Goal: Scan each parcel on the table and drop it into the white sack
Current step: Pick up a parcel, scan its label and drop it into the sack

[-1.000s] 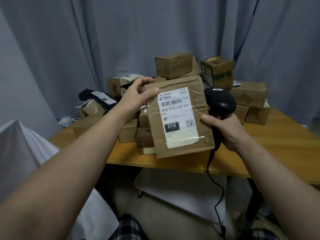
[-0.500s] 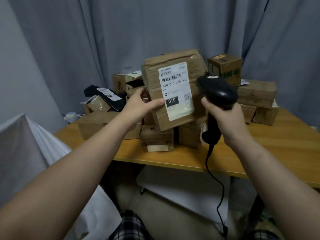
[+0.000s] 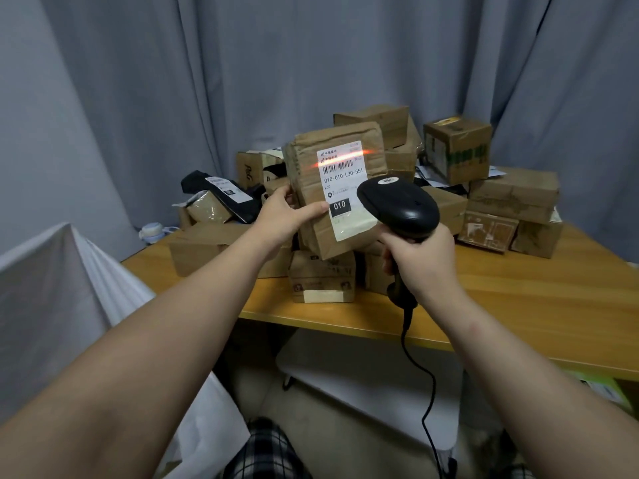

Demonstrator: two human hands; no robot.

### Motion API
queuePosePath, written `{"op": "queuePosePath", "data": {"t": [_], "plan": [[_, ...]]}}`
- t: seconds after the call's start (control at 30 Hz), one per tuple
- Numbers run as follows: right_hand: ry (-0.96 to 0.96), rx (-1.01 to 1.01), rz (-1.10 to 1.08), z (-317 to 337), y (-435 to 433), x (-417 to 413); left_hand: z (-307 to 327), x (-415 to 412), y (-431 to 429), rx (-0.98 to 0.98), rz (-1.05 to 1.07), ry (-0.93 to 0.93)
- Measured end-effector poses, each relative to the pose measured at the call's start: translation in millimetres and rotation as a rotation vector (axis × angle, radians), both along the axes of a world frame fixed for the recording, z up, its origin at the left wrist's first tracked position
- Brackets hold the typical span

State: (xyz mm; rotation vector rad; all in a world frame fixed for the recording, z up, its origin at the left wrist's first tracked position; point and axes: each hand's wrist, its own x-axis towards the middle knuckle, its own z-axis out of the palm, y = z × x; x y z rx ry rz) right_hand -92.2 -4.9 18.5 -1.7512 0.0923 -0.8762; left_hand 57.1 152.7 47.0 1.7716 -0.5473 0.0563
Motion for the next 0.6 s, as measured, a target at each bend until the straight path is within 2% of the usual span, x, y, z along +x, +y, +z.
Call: {"op": "queuePosePath", "data": {"t": [0.47, 0.6], "plan": [[0.023, 0.013, 0.043, -10.7, 5.1, -1.0, -9.9, 4.0, 7.3, 0.006, 0.044, 0.012], [-0.005, 0.014, 0.050, -8.5, 8.0, -0.1, -9.2, -10.2, 12.0, -0.049, 0.044, -0.017]]}}
